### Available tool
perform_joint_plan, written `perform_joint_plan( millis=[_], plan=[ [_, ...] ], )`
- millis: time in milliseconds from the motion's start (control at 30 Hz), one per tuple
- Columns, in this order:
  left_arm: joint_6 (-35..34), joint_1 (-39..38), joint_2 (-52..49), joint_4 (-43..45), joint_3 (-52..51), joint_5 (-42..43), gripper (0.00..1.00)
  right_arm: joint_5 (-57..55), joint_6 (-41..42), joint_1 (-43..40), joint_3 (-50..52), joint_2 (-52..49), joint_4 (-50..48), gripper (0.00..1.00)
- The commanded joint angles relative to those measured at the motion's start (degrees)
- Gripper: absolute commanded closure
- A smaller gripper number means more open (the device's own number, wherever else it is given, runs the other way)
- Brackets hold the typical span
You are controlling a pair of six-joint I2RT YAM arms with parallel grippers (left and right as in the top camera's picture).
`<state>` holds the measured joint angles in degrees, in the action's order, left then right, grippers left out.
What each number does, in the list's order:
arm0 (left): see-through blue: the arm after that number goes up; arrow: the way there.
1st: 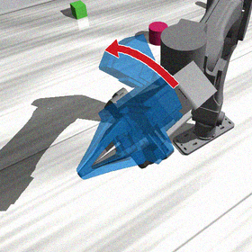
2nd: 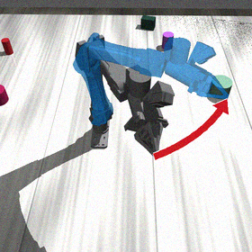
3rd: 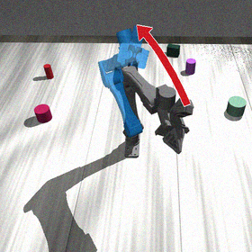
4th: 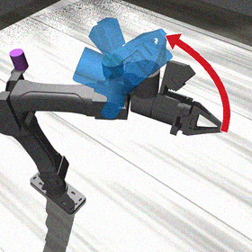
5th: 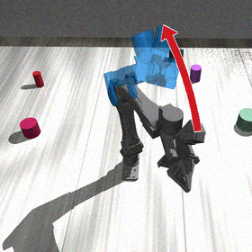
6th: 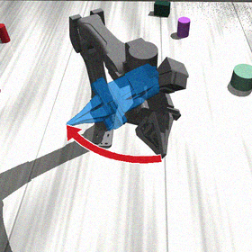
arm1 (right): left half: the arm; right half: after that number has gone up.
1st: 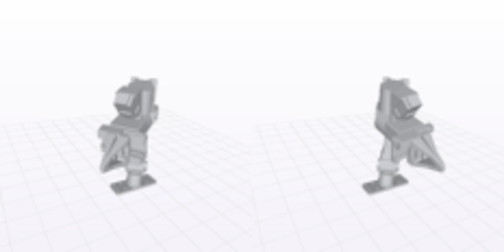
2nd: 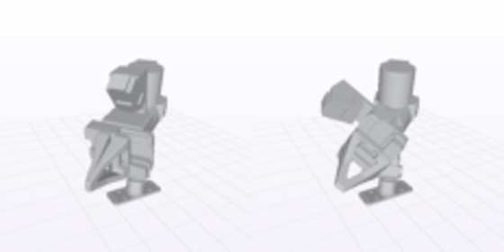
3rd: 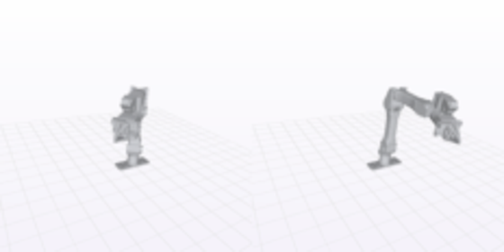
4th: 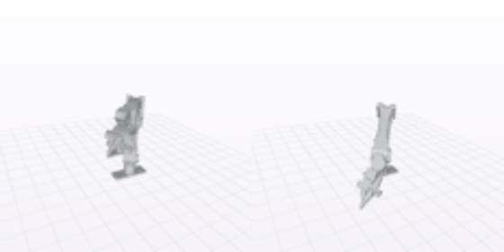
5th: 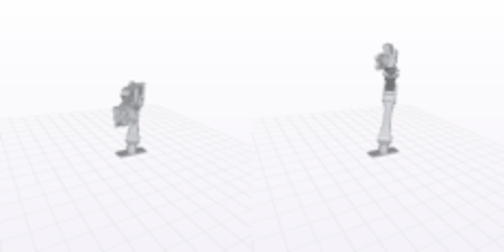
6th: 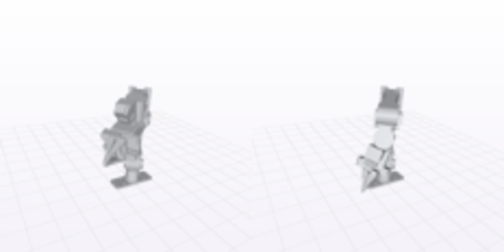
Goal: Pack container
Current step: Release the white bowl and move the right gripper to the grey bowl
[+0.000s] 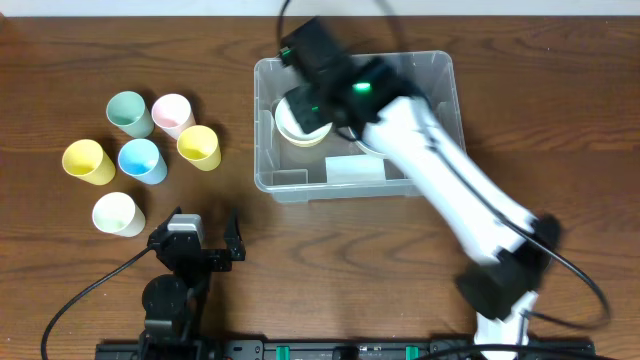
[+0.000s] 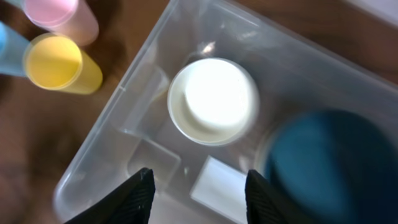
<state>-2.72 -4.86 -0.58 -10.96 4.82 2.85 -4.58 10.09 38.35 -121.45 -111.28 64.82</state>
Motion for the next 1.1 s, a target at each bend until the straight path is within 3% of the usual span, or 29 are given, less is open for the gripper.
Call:
perform_joint_plan(
  millis=[0,333,633,800,1067],
  plan=[
    [0.7,0.3,0.3,-2.1,-0.9,0.6,0.02,-1.2,2.4,-4.3,-0.4,5.7,4.1,0.5],
    [0.7,0.3,0.3,-2.1,-0.9,0.6,0.02,-0.9,6.7,-21.3,-0.4,14.8,20.6,0.48],
    [0.7,0.3,0.3,-2.1,-0.9,0.6,0.02,1.8,7.3,-35.5,3.0,16.0,29.2,0.5],
    [0.7,0.3,0.3,-2.1,-0.9,0.6,0.02,1.9,11.9,-42.7,15.9,17.8,24.7,0.51],
    [0.7,0.3,0.3,-2.1,-0.9,0.6,0.02,4.9,21.0,-50.6,42.7,20.8,6.7,0.55]
  ],
)
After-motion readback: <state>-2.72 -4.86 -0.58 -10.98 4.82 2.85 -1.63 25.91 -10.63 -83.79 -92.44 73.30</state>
